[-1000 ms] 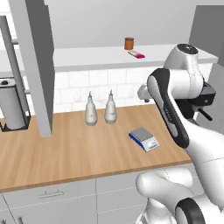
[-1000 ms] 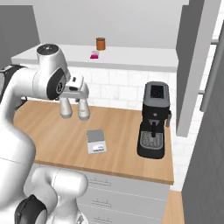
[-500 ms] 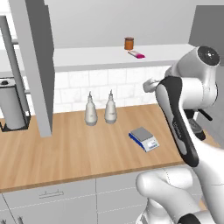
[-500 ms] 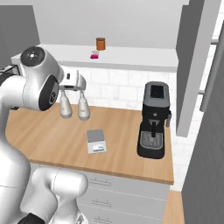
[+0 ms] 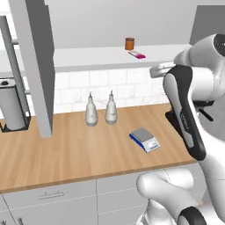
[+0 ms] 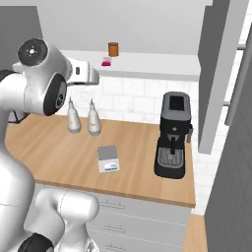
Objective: Pick the bar and place it on the digital scale for weighing, and close the cabinet.
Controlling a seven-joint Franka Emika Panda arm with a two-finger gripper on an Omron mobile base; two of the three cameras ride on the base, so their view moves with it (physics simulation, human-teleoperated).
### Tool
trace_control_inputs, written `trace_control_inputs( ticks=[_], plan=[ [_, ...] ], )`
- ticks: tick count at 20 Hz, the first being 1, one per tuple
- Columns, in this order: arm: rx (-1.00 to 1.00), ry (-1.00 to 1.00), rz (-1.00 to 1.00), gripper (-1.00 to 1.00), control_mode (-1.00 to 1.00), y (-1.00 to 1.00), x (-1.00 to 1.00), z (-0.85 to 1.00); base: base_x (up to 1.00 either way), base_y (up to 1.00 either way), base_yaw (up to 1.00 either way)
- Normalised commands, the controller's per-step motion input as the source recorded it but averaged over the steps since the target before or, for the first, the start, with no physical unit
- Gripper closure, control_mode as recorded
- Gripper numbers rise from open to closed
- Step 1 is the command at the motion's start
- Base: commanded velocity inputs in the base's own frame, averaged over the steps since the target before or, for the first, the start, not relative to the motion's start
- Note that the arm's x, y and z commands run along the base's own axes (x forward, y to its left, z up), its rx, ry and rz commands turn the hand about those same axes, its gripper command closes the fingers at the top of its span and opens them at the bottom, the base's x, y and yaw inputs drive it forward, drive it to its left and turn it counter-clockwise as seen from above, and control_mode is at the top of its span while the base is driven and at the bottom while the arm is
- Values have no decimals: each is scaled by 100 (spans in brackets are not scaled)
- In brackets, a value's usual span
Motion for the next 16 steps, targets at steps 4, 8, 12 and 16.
trace_control_inputs(
  ticks=[4, 8, 12, 16],
  plan=[
    [0, -17, 0, -100, -100, -6, 2, 23, 0, 0, 0],
    [0, -27, 0, -100, -100, -3, 18, 7, 0, 0, 0],
    [0, -13, 0, -100, -100, -8, 34, 14, 0, 0, 0],
    [0, 0, 0, -100, -100, -17, 39, 20, 0, 0, 0]
  ],
)
